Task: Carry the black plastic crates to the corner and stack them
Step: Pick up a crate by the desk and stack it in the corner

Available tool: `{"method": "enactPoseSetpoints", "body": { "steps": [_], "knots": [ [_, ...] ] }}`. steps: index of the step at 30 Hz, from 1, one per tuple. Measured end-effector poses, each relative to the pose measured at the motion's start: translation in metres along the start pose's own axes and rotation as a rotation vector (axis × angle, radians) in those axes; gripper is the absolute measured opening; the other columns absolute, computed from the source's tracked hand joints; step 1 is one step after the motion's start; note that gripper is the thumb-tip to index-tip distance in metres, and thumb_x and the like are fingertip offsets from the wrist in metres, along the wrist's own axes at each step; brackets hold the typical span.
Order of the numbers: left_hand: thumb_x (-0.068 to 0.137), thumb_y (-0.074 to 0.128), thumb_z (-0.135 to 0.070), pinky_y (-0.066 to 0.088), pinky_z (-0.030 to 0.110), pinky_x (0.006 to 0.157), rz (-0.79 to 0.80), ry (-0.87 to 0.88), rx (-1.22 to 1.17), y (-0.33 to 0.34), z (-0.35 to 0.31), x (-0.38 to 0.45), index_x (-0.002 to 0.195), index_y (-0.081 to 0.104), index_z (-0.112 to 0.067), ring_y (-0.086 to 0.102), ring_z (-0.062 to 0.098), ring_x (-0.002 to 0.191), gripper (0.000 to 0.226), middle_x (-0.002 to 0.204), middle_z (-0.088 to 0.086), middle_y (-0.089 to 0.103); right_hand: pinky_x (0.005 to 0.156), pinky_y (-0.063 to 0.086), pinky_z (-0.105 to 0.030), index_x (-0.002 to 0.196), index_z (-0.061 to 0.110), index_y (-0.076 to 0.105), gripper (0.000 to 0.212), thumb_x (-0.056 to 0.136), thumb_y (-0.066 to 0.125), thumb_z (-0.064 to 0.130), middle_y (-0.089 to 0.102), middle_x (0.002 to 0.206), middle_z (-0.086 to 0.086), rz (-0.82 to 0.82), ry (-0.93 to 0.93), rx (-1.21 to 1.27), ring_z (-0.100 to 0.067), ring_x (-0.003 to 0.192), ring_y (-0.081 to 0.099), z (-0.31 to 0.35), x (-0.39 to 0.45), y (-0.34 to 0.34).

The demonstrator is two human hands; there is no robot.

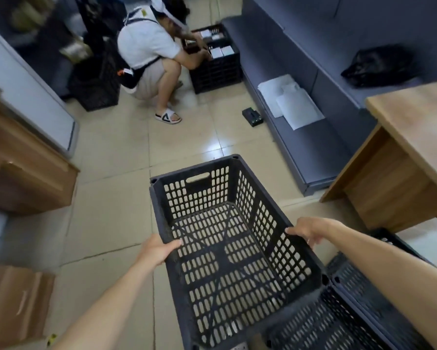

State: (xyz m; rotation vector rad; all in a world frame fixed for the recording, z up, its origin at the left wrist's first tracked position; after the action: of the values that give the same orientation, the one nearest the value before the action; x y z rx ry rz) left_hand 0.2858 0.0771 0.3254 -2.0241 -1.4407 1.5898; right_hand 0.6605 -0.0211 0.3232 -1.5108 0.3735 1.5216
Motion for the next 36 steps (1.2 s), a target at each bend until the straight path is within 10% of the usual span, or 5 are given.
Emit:
{"method": "enactPoseSetpoints", "body": {
  "steps": [4, 10, 18, 29, 36],
  "knots": [
    [0.086, 0.064, -0.052, 0.059, 0.037, 0.077, -0.058, 0.011, 0.008, -0.065, -0.008, -0.053, 0.099, 0.055, -0.02, 0.064, 0.017, 0.084, 0.036, 0.097, 0.001, 0.067, 0.104, 0.044, -0.045, 0.139, 0.007, 0.044, 0.055, 0.101, 0.038, 0.046, 0.058, 0.135, -0.016, 0.036, -0.015, -0.118, -0.033, 0.118, 0.06, 0.026, -0.084, -0.009],
    [0.088, 0.062, -0.049, 0.053, 0.026, 0.064, -0.179, -0.025, 0.146, -0.135, 0.009, -0.141, 0.102, 0.051, -0.018, 0.061, 0.012, 0.081, 0.035, 0.096, -0.002, 0.063, 0.08, 0.049, -0.032, 0.141, 0.004, 0.042, 0.057, 0.104, 0.029, 0.045, 0.063, 0.13, -0.015, 0.0, -0.1, -0.286, -0.03, 0.117, 0.062, 0.06, -0.181, 0.008],
    [0.086, 0.069, -0.034, 0.058, 0.03, 0.077, -0.283, -0.103, 0.26, -0.182, 0.083, -0.236, 0.1, 0.05, -0.017, 0.063, 0.014, 0.078, 0.029, 0.083, -0.002, 0.058, 0.096, 0.046, -0.036, 0.149, 0.0, 0.026, 0.072, 0.102, 0.023, 0.053, 0.066, 0.126, -0.014, -0.014, -0.119, -0.546, -0.031, 0.12, 0.06, 0.105, -0.251, 0.061],
    [0.083, 0.066, -0.035, 0.05, 0.037, 0.094, -0.356, -0.323, 0.042, -0.211, 0.272, -0.339, 0.115, 0.052, -0.019, 0.06, 0.023, 0.108, 0.038, 0.118, 0.003, 0.062, 0.074, 0.053, -0.031, 0.145, 0.001, 0.036, 0.06, 0.103, 0.034, 0.044, 0.069, 0.12, -0.011, -0.047, -0.263, -0.874, -0.026, 0.11, 0.067, 0.216, -0.314, 0.188],
    [0.08, 0.066, -0.038, 0.052, 0.036, 0.085, -0.353, -0.5, -0.062, -0.214, 0.449, -0.408, 0.11, 0.055, -0.018, 0.06, 0.019, 0.094, 0.038, 0.106, 0.001, 0.064, 0.1, 0.045, -0.034, 0.144, -0.002, 0.039, 0.068, 0.102, 0.027, 0.05, 0.066, 0.128, -0.001, 0.026, -0.185, -1.212, -0.018, 0.119, 0.062, 0.298, -0.341, 0.347]
  ]
}}
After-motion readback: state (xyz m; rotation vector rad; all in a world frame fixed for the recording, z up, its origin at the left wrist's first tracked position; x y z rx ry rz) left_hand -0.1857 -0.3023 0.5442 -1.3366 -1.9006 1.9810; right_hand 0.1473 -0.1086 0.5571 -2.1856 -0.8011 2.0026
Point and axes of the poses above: each hand's wrist, its own x-axis towards the middle knuckle, its own y-axis out of the palm, z = x × y, the point moved 4 cm from there along x, towards the middle knuckle
